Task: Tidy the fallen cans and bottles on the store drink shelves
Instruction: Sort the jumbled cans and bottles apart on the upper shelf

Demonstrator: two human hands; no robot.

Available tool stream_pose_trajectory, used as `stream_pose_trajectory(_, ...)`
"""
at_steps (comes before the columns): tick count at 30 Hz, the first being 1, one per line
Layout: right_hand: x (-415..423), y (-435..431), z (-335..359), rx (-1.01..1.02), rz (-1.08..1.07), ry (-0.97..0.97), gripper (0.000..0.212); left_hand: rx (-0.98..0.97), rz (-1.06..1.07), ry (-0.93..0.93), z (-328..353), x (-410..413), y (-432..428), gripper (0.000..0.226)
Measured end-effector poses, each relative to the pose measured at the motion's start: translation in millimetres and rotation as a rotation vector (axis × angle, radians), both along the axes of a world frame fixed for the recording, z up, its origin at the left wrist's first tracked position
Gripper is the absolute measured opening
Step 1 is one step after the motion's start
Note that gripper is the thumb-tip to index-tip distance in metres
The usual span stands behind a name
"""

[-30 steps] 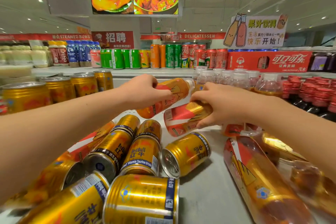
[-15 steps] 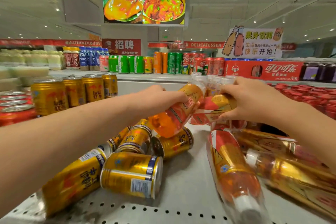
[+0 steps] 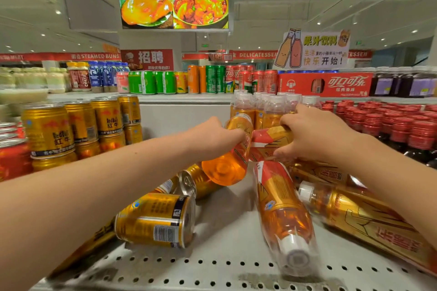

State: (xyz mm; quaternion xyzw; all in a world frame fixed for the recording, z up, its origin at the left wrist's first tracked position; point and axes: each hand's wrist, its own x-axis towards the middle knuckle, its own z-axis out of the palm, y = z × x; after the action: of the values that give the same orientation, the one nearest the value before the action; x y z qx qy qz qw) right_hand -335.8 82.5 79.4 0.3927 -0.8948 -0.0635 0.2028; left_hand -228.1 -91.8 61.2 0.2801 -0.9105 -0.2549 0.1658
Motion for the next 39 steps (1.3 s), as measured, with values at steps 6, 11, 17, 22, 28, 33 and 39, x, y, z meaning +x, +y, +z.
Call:
stream_pose_trajectory(6,3,-1,3,-0.005,-0.029,-0.018,0.079,-0.152,0.013,-0.121,-2,0,-6,0.050)
stream_pose_trajectory(11,2,-3,3,-0.008,-0.031,-0.022,0.074,-0.188,0.025,-0.163,0,-1,3,0.047)
stream_pose_trajectory(17,1,-5,5,-0.037,-0.053,-0.017,0.069,-0.102,-0.054,-0.187,-4,-8,17,0.036)
stream_pose_trajectory(22,-4,0,3,-0.109,-0.043,-0.010,0.071,-0.169,-0.082,-0.249,-16,-18,25,0.027)
stream_pose_trajectory(28,-11,10,-1,-0.192,0.005,-0.001,0.078,-0.175,-0.105,-0.303,-20,-13,31,0.050)
stream_pose_trajectory(33,-9,20,-4,-0.346,0.083,0.026,0.078,-0.349,-0.180,-0.257,-15,17,34,0.055)
stream_pose_trajectory(39,21,47,-8,-0.476,0.129,0.044,0.076,-0.499,-0.477,0.139,-27,86,54,0.050)
